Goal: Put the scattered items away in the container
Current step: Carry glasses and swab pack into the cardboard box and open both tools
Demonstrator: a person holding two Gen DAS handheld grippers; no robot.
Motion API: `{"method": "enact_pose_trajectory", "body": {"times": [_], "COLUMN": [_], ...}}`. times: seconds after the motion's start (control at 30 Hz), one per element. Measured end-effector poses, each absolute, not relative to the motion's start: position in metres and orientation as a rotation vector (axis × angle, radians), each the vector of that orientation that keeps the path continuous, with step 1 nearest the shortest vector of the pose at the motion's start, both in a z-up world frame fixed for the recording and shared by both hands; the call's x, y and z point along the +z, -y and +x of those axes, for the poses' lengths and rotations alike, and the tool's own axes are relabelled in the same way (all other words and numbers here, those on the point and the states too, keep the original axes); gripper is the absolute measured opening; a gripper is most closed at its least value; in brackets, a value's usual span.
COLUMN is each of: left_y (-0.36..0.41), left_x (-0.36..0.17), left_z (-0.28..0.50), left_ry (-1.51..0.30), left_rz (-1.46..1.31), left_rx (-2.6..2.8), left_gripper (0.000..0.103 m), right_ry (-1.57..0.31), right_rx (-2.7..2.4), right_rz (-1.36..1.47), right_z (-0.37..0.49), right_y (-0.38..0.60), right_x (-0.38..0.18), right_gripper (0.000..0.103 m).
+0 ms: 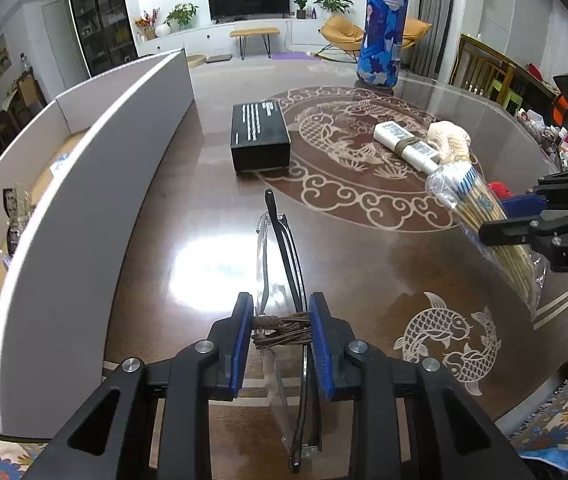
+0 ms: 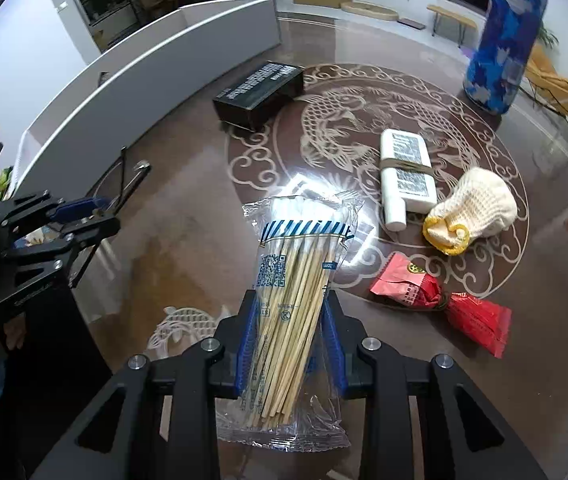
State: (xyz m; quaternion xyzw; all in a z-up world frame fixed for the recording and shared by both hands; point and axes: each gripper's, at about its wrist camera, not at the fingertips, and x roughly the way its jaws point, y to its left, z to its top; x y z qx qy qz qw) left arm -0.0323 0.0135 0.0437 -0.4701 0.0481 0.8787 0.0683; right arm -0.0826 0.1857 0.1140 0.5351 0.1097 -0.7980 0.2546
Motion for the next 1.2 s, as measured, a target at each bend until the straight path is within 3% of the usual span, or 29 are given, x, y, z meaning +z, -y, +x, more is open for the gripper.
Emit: {"method": "enact_pose_trajectory", "body": {"times": [0.53,0.7,0.97,1.2], "left_y": [-0.011,0.004,0.105,0.239], "left_x": [0.062,0.073,0.133,0.158], "left_z": [-0.024,-0.024,-0.029,-0.046], "left_ry": [-0.242,-0.112,0.07,0.208], "left_rz": [-1.367,-1.357,-1.306,-1.37], "left_rx": [2.691,2.649,2.751,2.953], "left_gripper": [0.028,0.028,0.028,0.028], "right_ry": [-0.355,-0.362,-0.37,-0.314], "right_rx": [-2.111,-2.093,-2.054,-1.999], "right_rz": [1.431,1.438,1.278,1.027], "right_z": [-0.072,-0.076,-0.088,-0.09], "right_y": [-0.159,-0.149,-0.069,0.065], "right_x": [0.12,0.121,0.175,0.235], "right_gripper": [0.032,0.032,0.032,0.032]}}
